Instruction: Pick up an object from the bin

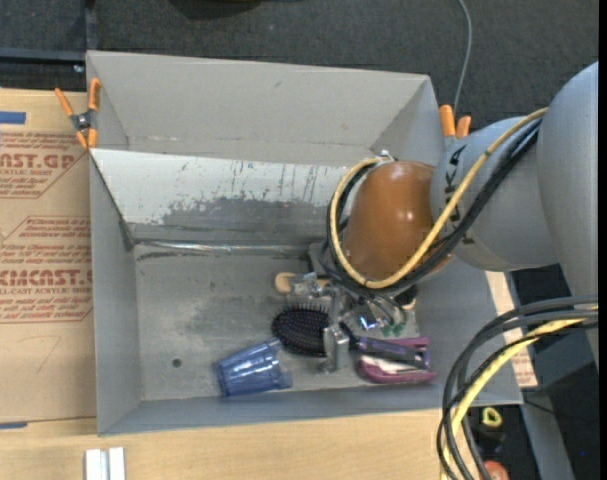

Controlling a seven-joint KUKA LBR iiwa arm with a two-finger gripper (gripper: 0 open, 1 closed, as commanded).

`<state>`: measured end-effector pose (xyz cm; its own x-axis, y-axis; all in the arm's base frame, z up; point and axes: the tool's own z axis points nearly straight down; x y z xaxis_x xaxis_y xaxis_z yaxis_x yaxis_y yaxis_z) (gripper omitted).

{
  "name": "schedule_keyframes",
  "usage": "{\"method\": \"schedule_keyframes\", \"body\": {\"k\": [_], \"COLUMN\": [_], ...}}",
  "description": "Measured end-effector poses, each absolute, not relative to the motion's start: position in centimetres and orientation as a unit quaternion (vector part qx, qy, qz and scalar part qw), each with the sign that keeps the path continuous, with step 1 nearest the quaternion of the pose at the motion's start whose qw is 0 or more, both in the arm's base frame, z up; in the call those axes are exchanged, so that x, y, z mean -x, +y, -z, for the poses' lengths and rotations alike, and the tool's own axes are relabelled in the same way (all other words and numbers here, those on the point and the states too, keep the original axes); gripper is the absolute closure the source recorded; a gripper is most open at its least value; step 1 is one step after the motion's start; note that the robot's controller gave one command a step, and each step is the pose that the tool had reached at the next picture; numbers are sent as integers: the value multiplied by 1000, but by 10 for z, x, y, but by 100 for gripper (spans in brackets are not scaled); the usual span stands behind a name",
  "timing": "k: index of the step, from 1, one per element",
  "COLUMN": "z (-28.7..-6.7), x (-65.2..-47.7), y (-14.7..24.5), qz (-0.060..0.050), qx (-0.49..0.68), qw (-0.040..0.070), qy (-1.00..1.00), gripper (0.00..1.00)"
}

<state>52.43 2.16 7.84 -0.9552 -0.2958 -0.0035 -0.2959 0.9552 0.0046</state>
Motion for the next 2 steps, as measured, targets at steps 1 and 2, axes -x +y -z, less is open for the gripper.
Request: {"method": "schedule_keyframes", "body": {"k": [1,2], "z": [-70,-70], "x": [-506,-506], "y": [17,17], "qz": [1,1], "qx": [145,145], "qw": [4,4], "qy": [989,989], "gripper": [100,100]}}
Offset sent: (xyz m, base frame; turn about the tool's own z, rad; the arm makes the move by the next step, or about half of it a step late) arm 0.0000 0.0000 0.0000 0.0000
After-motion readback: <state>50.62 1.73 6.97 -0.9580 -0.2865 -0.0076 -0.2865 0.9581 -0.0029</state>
